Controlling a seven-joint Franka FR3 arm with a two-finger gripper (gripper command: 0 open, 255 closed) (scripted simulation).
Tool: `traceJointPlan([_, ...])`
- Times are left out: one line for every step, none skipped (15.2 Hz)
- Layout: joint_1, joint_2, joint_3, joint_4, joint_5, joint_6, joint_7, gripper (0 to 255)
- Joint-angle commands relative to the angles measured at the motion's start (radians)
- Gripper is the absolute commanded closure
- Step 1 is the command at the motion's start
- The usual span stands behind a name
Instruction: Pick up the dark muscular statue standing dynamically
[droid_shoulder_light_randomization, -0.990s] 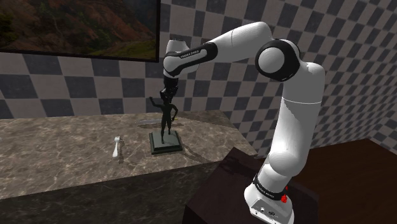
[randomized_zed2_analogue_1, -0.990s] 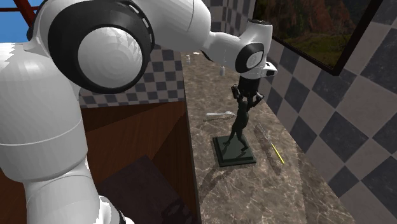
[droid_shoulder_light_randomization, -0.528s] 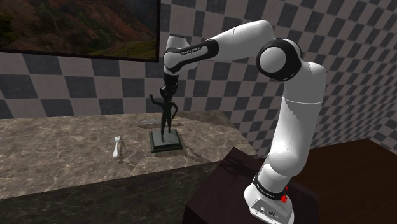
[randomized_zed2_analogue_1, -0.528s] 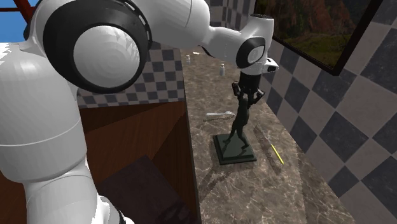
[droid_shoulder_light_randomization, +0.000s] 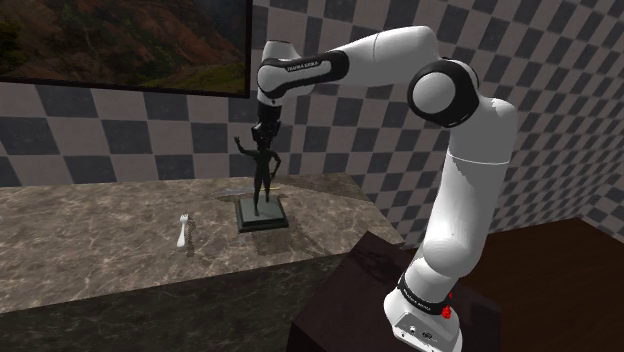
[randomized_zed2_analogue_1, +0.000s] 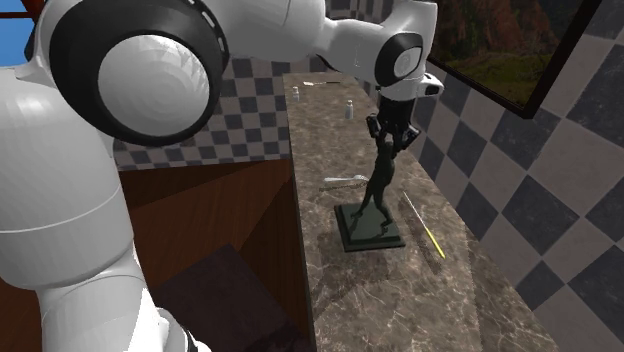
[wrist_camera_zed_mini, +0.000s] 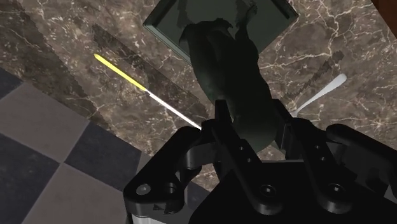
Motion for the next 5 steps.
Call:
traceJointPlan([-0.001, -0.009, 0.0, 0.019, 0.0, -0.026, -0.001, 255])
traceJointPlan([-0.001, -0.011, 0.0, 0.029, 0.0, -0.039, 0.0, 255])
traceJointPlan([-0.001, -0.013, 0.0, 0.04, 0.0, -0.052, 0.0, 255])
traceJointPlan([-0.001, -0.014, 0.0, 0.041, 0.0, -0.054, 0.0, 255])
traceJointPlan([-0.001, -0.014, 0.0, 0.042, 0.0, -0.054, 0.0, 255])
